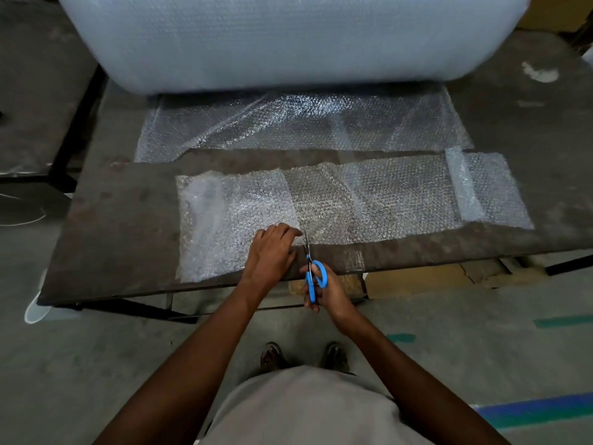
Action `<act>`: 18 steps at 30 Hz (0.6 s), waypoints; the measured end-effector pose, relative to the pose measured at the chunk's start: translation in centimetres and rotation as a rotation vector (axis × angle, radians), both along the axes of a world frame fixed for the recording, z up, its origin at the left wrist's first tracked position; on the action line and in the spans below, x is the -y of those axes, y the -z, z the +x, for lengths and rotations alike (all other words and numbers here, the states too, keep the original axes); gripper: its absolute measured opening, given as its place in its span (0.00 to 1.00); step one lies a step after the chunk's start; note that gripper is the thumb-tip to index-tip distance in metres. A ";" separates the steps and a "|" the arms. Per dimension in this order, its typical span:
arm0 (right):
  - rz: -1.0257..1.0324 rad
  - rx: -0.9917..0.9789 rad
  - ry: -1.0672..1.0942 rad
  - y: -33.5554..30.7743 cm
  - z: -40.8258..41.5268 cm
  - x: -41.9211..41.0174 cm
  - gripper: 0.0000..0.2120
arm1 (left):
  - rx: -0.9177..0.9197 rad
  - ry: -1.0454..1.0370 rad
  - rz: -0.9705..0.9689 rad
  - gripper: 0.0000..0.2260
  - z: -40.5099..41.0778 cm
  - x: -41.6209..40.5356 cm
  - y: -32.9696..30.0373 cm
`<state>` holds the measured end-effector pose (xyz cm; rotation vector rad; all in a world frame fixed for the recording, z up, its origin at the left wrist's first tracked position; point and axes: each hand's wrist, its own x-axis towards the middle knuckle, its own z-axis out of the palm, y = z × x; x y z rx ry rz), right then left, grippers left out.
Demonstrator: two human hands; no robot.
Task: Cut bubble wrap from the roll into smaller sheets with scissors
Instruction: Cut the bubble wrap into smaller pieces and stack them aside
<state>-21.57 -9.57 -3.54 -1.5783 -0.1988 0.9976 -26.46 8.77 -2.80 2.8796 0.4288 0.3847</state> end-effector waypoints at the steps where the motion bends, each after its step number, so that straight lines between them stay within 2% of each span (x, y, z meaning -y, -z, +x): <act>1: -0.004 -0.003 0.007 -0.1 0.1 0.0 0.15 | 0.001 -0.002 0.011 0.18 0.2 0.1 0.0; 4: -0.018 -0.026 0.024 0.0 0.1 0.0 0.17 | 0.024 -0.013 0.009 0.13 0.7 0.2 0.2; 7: -0.035 -0.033 0.016 0.3 0.2 -0.1 0.16 | 0.133 0.023 -0.089 0.06 1.5 0.6 0.9; 11: -0.075 -0.058 0.025 -0.5 0.5 -0.9 0.15 | 0.248 0.068 -0.148 0.11 1.9 0.2 1.7; 14: -0.109 -0.055 0.028 -0.8 0.8 -1.1 0.13 | 0.229 0.054 -0.184 0.04 1.1 -0.1 2.0; 18: -0.089 -0.045 0.020 -0.7 0.7 -1.0 0.15 | 0.229 0.067 -0.206 0.04 0.7 -0.2 2.2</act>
